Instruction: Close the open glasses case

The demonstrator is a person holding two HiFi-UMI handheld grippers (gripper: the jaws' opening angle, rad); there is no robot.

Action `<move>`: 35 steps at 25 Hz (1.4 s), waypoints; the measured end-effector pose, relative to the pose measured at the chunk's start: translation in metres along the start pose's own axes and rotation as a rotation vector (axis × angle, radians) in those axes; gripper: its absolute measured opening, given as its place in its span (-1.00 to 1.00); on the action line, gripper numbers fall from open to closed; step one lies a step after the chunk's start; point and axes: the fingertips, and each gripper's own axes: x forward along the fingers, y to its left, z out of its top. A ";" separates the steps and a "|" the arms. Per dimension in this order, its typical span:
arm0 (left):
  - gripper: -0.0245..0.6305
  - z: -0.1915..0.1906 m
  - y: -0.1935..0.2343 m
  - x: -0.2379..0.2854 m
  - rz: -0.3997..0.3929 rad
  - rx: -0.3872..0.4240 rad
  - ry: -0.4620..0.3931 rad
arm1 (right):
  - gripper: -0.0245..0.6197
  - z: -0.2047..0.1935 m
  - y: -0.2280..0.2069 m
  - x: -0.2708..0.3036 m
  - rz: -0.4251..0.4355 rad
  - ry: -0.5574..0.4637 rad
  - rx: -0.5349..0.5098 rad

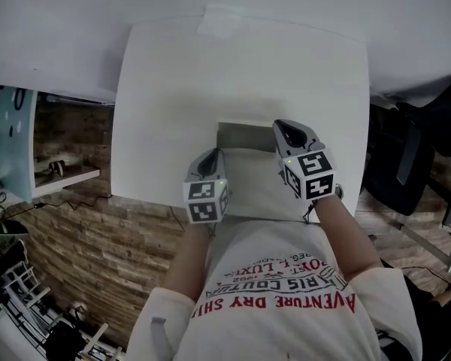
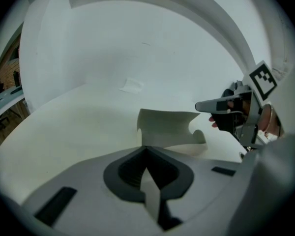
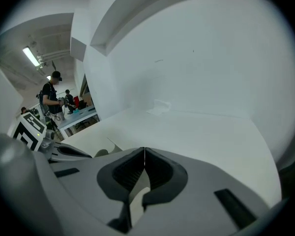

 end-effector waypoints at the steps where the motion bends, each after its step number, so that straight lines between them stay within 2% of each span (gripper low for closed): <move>1: -0.91 0.000 0.000 0.000 0.000 0.000 -0.001 | -0.89 -0.001 -0.002 0.002 -0.002 0.002 0.015; 4: -0.91 0.000 0.000 0.000 -0.001 -0.003 0.001 | -0.89 -0.003 -0.004 0.005 0.000 -0.001 0.051; 14: -0.91 0.001 0.000 0.001 -0.020 -0.017 -0.009 | -0.89 -0.016 0.009 -0.009 0.014 -0.001 0.077; 29: -0.91 0.002 0.000 0.001 -0.043 -0.027 -0.036 | -0.89 -0.059 0.031 -0.019 0.006 0.068 0.098; 35: -0.91 -0.004 0.001 0.000 -0.049 -0.035 -0.005 | -0.89 -0.072 0.032 -0.016 0.005 0.100 0.084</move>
